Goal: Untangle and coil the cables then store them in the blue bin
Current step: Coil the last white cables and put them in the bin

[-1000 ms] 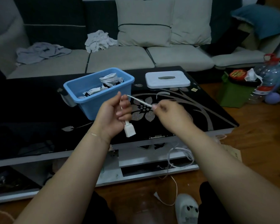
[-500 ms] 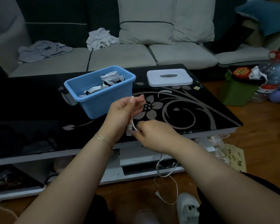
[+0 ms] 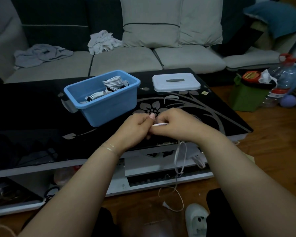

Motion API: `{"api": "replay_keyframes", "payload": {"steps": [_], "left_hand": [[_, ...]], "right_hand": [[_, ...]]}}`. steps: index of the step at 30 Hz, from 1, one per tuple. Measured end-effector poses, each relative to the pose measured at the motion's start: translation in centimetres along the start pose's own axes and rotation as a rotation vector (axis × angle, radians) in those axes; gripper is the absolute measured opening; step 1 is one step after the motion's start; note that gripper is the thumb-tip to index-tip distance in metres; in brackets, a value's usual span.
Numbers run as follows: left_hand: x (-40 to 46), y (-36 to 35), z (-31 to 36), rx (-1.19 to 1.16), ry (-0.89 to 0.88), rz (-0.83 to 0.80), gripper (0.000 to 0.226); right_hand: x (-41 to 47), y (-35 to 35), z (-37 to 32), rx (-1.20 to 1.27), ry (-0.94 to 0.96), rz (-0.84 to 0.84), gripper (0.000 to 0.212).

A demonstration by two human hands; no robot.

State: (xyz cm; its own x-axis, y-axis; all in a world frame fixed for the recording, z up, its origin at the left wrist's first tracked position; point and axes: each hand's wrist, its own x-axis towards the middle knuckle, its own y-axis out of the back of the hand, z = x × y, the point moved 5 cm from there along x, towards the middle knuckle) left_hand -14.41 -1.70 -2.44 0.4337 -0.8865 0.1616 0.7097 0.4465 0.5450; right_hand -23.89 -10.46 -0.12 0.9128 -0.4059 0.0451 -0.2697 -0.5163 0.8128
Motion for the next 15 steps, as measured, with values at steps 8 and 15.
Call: {"api": "replay_keyframes", "payload": {"steps": [8, 15], "left_hand": [[-0.6, 0.2, 0.3, -0.437, 0.029, -0.177, 0.043], [-0.3, -0.2, -0.2, -0.823, 0.041, -0.233, 0.05]], "right_hand": [[0.2, 1.7, 1.0, 0.398, 0.017, 0.072, 0.035], [1.5, 0.3, 2.3, 0.437, -0.119, 0.355, 0.048]]}}
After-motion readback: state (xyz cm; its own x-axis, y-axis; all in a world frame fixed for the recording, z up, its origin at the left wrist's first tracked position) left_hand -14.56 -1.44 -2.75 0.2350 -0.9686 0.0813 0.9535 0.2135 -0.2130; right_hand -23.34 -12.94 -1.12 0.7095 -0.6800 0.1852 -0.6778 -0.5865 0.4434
